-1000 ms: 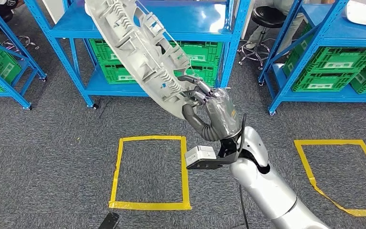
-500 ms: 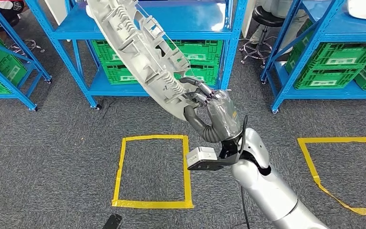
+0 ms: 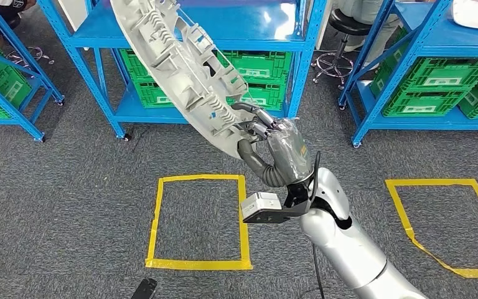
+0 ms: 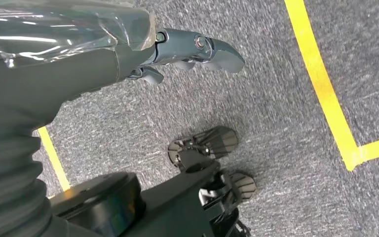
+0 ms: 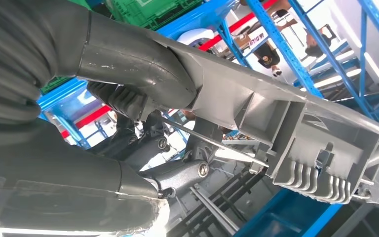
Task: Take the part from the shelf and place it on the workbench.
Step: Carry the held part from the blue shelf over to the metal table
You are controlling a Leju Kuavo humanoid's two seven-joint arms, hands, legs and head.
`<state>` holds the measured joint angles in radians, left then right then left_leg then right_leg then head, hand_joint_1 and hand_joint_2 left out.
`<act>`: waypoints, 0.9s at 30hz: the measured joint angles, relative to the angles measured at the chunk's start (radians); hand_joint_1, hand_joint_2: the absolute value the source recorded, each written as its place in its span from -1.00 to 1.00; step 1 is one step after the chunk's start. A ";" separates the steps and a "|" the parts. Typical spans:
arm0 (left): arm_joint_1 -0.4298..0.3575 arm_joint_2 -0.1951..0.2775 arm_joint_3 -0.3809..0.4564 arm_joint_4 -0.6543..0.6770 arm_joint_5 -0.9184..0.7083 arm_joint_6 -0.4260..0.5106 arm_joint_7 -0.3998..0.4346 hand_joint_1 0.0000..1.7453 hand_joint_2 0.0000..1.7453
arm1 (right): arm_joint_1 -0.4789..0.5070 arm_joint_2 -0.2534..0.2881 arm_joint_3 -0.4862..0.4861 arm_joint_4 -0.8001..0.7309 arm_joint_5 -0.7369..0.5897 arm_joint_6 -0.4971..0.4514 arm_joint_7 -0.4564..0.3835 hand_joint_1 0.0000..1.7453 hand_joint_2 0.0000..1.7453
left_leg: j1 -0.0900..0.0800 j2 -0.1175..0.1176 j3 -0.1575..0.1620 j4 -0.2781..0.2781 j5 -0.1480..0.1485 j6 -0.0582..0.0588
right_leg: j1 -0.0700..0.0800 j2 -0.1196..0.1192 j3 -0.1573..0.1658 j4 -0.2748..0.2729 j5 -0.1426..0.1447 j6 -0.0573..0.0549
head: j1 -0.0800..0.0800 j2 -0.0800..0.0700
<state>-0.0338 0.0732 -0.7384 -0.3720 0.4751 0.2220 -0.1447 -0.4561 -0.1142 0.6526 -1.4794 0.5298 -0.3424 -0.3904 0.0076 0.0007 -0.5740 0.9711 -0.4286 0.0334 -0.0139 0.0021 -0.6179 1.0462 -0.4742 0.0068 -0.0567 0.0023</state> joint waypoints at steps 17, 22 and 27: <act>-0.002 -0.007 0.000 0.013 0.014 0.005 0.000 -1.00 1.00 | 0.006 0.004 -0.014 0.000 -0.033 0.030 -0.004 1.00 1.00 | -0.010 -0.003 -0.030 0.027 0.004 0.003 | 0.000 0.002 0.028 -0.046 0.024 -0.003 | -0.001 0.000; -0.003 -0.007 0.000 0.015 0.014 0.006 0.000 -1.00 1.00 | 0.006 0.004 -0.014 0.000 -0.033 0.030 -0.007 1.00 1.00 | -0.007 -0.003 -0.031 0.025 0.008 -0.005 | 0.004 0.002 0.026 -0.046 0.025 -0.007 | -0.001 0.000; -0.003 -0.009 0.000 0.016 0.014 0.009 0.000 -1.00 1.00 | 0.006 0.004 -0.014 0.000 -0.029 0.028 -0.017 1.00 1.00 | -0.006 -0.003 -0.032 0.024 0.009 -0.019 | 0.006 0.002 0.025 -0.045 0.026 -0.010 | -0.001 0.000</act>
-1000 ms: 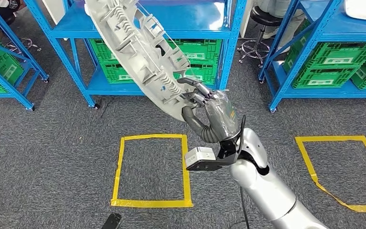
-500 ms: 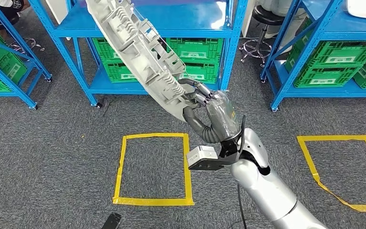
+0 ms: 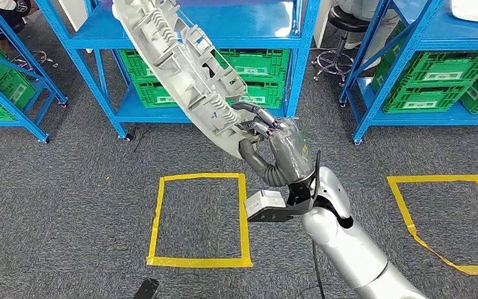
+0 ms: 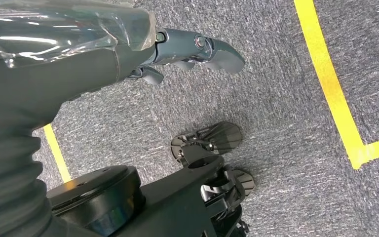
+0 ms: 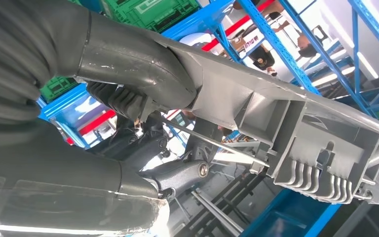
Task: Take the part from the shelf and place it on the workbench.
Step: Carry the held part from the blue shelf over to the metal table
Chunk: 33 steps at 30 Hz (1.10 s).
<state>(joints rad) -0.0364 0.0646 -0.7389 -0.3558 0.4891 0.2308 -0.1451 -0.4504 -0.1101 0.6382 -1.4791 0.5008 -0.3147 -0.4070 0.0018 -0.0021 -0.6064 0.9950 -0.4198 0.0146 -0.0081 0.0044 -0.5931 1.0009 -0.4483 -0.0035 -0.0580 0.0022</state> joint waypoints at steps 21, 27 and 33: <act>0.000 0.000 0.000 0.004 0.002 0.000 0.000 -1.00 1.00 | 0.000 0.006 -0.001 0.000 0.003 -0.002 -0.004 1.00 1.00 | -0.003 0.000 -0.002 0.002 0.000 -0.003 | -0.004 0.000 0.000 0.000 0.001 0.001 | 0.000 0.000; 0.000 0.002 0.000 0.004 0.003 0.002 -0.001 -1.00 1.00 | 0.001 0.012 -0.002 0.000 0.004 -0.002 -0.004 1.00 1.00 | -0.005 0.000 -0.006 0.010 -0.004 0.004 | -0.011 0.000 -0.001 -0.003 0.004 0.008 | 0.000 0.000; -0.003 -0.003 -0.001 0.004 0.001 0.005 -0.003 -1.00 1.00 | 0.001 0.015 -0.009 -0.008 0.004 -0.003 -0.004 1.00 1.00 | 0.003 0.021 0.023 -0.047 0.024 0.030 | -0.009 0.004 -0.038 0.067 -0.034 0.013 | 0.002 0.000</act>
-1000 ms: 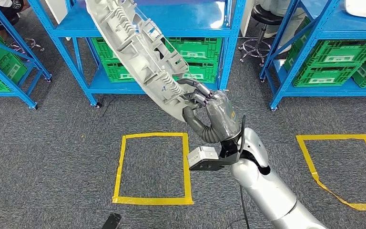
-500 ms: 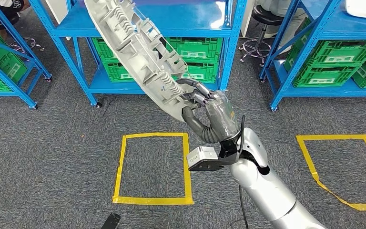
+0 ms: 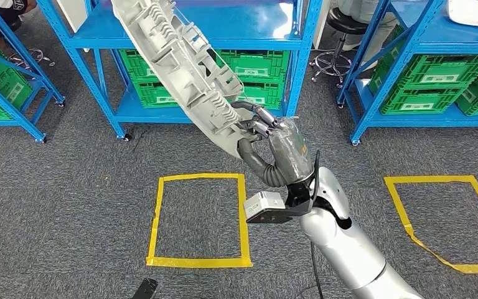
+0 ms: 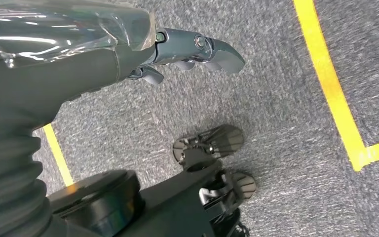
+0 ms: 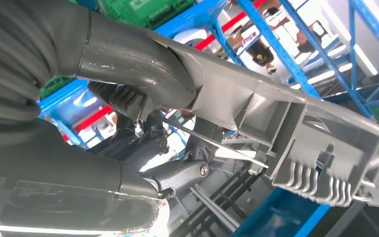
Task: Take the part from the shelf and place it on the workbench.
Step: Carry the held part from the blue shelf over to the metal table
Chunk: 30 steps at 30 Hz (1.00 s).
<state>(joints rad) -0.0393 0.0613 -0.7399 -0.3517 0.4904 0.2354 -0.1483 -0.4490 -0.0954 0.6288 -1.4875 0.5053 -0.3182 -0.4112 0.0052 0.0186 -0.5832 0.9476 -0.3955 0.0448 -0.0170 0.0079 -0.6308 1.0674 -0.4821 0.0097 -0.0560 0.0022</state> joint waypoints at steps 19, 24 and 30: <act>-0.006 -0.003 -0.002 0.001 -0.004 0.004 0.003 -1.00 1.00 | 0.012 -0.003 -0.014 -0.006 0.004 -0.002 -0.001 1.00 1.00 | 0.017 -0.012 -0.141 0.355 -0.187 -0.063 | -0.004 0.048 0.017 -0.046 0.040 -0.017 | -0.002 0.000; -0.007 0.003 -0.003 0.001 -0.007 0.001 0.003 -1.00 1.00 | 0.008 -0.002 -0.015 -0.005 0.004 -0.002 -0.001 1.00 1.00 | 0.006 -0.116 -0.021 0.106 -0.062 -0.004 | -0.006 0.113 0.014 -0.050 0.049 -0.016 | 0.003 0.000; -0.012 0.009 -0.004 0.002 -0.010 -0.001 0.003 -1.00 1.00 | 0.006 -0.003 -0.018 -0.006 0.004 -0.002 -0.001 1.00 1.00 | -0.001 -0.077 0.030 0.002 -0.030 0.016 | -0.015 0.087 -0.018 -0.037 0.049 0.011 | 0.001 0.000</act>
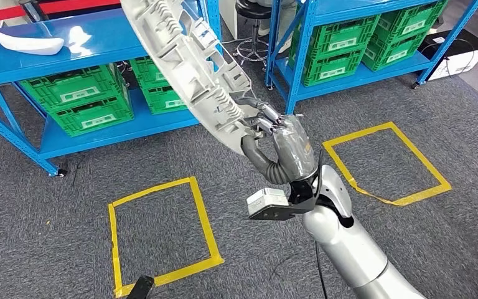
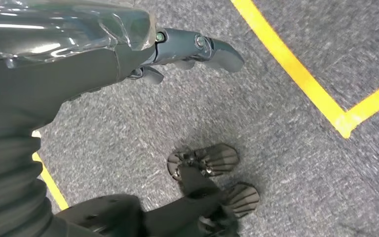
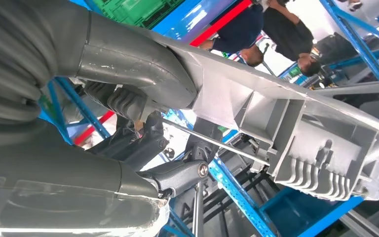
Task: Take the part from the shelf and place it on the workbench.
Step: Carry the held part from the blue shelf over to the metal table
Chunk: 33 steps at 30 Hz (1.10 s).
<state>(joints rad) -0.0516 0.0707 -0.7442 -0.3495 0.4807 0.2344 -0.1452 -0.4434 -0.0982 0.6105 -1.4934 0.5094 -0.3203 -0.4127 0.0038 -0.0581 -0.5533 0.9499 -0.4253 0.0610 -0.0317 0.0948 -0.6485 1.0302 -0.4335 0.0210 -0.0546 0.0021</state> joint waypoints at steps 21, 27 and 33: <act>0.005 -0.009 -0.012 0.003 0.001 -0.002 0.001 -1.00 1.00 | 0.005 -0.003 0.004 0.001 0.001 -0.002 0.000 1.00 1.00 | 0.010 0.063 -0.148 0.310 -0.133 -0.077 | 0.002 -0.119 0.048 -0.033 -0.001 -0.025 | -0.001 0.000; -0.002 -0.008 -0.012 0.003 0.001 -0.001 0.001 -1.00 1.00 | 0.002 -0.001 0.004 0.001 0.001 -0.002 -0.001 1.00 1.00 | -0.009 0.118 -0.018 0.049 -0.045 -0.046 | 0.015 -0.161 0.049 -0.036 0.003 -0.010 | 0.001 0.000; -0.002 -0.011 -0.012 0.004 0.002 -0.001 0.001 -1.00 1.00 | 0.003 -0.004 0.003 0.002 0.001 -0.002 -0.001 1.00 1.00 | -0.003 0.052 -0.019 0.026 -0.011 -0.013 | 0.013 -0.108 -0.047 0.182 -0.108 -0.015 | 0.006 0.000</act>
<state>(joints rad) -0.0537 0.0593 -0.7561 -0.3460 0.4830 0.2334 -0.1442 -0.4403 -0.1019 0.6139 -1.4918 0.5103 -0.3227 -0.4135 0.0009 -0.0060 -0.5719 0.9759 -0.4366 0.0480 -0.0187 -0.0130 -0.6960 1.2125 -0.5418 0.0060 -0.0483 0.0022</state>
